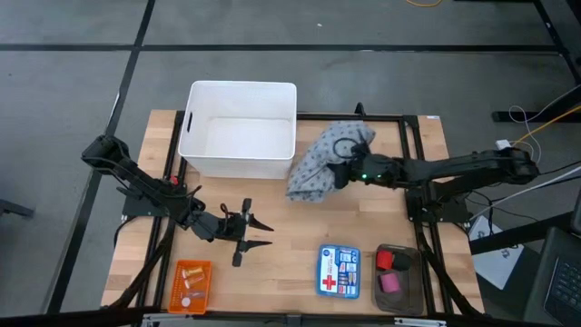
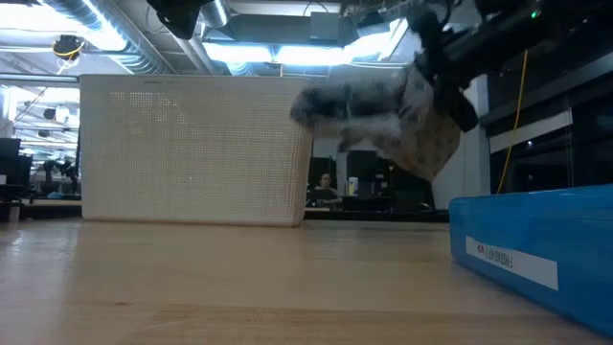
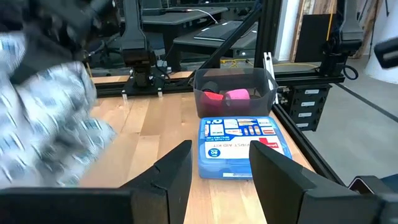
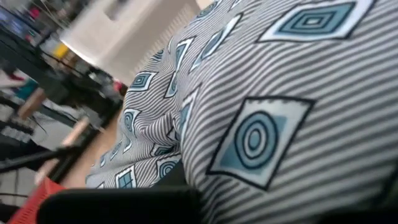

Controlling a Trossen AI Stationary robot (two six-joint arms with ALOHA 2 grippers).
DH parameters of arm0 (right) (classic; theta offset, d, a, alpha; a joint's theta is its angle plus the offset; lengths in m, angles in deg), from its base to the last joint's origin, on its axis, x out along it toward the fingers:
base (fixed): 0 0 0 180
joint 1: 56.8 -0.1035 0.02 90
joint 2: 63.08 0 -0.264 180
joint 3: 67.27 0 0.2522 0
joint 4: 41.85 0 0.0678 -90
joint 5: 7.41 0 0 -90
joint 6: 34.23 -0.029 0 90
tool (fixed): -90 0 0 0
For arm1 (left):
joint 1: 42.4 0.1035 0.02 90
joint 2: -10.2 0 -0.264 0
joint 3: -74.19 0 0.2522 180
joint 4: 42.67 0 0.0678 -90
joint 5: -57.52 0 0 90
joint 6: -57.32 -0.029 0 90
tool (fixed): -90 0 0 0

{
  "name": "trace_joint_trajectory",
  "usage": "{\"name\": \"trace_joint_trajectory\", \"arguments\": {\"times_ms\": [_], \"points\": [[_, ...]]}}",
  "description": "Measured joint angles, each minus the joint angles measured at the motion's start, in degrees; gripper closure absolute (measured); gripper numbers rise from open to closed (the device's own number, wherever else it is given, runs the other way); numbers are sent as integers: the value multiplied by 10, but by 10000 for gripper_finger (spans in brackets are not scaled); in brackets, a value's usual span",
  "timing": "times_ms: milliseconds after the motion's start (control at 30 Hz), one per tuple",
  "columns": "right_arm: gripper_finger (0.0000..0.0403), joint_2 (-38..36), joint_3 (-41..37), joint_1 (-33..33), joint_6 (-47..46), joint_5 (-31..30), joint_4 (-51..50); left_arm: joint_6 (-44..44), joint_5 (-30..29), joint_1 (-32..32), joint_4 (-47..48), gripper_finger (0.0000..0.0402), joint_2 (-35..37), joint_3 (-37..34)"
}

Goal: Pick & place medical supplies in basket/bin
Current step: Put the patient gown into the white bin

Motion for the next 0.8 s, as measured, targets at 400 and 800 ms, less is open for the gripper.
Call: {"name": "trace_joint_trajectory", "arguments": {"times_ms": [400,800], "points": [[375,-101,0,0,56,-31,29,-50,-1,-13,-65,247,0,0],[375,-55,81,-4,125,-13,115,-224,-236,-142,-69,247,0,85]]}}
